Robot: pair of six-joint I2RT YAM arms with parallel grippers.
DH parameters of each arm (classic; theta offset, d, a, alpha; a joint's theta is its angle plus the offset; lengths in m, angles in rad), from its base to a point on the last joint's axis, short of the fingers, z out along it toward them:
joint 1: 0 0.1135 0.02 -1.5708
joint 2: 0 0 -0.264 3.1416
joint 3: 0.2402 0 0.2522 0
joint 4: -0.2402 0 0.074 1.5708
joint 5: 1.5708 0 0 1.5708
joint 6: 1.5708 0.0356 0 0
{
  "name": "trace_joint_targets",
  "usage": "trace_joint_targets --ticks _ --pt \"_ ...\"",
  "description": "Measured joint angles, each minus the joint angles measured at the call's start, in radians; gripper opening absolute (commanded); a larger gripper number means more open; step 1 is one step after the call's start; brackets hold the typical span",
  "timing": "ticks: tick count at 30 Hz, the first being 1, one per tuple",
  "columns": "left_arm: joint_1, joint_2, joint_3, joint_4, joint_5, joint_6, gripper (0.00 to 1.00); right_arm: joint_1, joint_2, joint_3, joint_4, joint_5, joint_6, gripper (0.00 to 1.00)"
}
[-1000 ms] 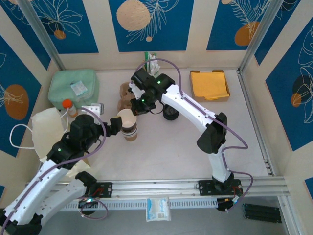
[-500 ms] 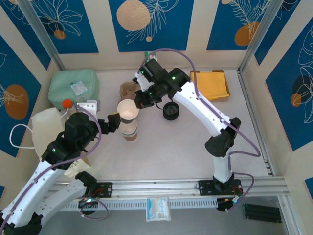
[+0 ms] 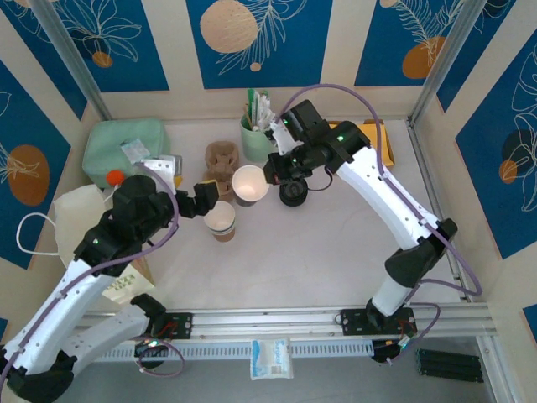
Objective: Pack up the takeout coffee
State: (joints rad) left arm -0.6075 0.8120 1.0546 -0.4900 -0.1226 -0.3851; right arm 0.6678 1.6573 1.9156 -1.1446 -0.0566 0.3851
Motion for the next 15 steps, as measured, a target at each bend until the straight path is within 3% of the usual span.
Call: trace_joint_targets --ticks 15 --pt "-0.2 0.162 0.031 0.105 -0.086 0.001 0.99 -0.106 -0.091 -0.382 0.124 -0.03 0.0 0.0"
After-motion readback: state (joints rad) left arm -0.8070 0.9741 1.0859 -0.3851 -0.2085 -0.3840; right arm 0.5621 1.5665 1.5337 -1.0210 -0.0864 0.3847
